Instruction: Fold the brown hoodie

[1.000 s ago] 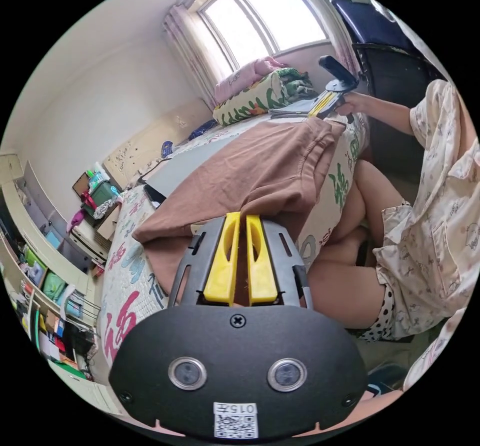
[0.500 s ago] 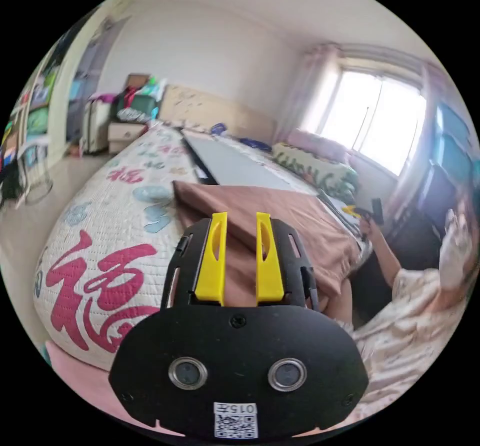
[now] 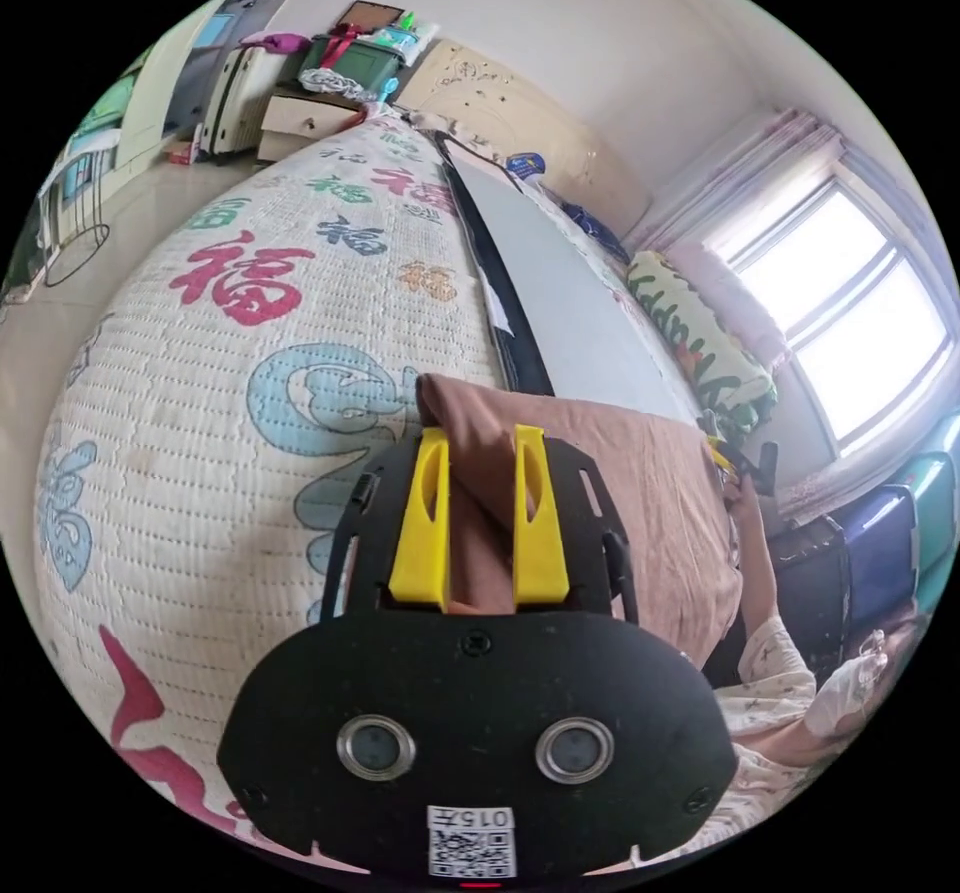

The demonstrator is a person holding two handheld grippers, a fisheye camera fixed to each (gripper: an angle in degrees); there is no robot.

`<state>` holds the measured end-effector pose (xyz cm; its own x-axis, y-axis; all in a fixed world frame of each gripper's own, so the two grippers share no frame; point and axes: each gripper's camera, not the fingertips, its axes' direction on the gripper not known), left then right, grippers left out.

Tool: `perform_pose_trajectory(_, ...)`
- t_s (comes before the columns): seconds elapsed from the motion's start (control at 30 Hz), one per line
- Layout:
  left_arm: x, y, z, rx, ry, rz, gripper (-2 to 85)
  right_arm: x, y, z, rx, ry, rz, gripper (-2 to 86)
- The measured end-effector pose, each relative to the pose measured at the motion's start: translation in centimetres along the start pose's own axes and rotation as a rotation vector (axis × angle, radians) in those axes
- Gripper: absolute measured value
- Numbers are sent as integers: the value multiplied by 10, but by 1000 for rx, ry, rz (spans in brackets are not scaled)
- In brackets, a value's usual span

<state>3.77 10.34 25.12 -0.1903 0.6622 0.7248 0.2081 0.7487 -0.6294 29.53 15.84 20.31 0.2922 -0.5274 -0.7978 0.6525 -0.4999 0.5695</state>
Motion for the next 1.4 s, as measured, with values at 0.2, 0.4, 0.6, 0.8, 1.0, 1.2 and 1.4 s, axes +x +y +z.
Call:
perform_pose_trajectory(0.2,24,5,8,36,-57,127,27,-14,-33,26,119,63,50,24)
perform_pose_trajectory(0.4,40,1,7,121,-37,160,16,-63,-55,68,148,217,-78,9)
perform_pose_trajectory(0.6,37,-15,43,134,-66,153,16,-61,-89,130,176,341,-96,7)
perform_pose_trajectory(0.8,27,-8,116,-5,-269,259,22,-45,-101,240,25,542,-173,11)
perform_pose_trajectory(1.0,-44,11,117,28,-48,170,35,-22,-75,266,74,590,-229,26)
perform_pose_trajectory(1.2,-97,39,118,63,34,157,62,6,-23,225,238,607,-255,27)
perform_pose_trajectory(1.4,-153,66,114,76,120,150,79,-59,67,193,185,406,-615,58)
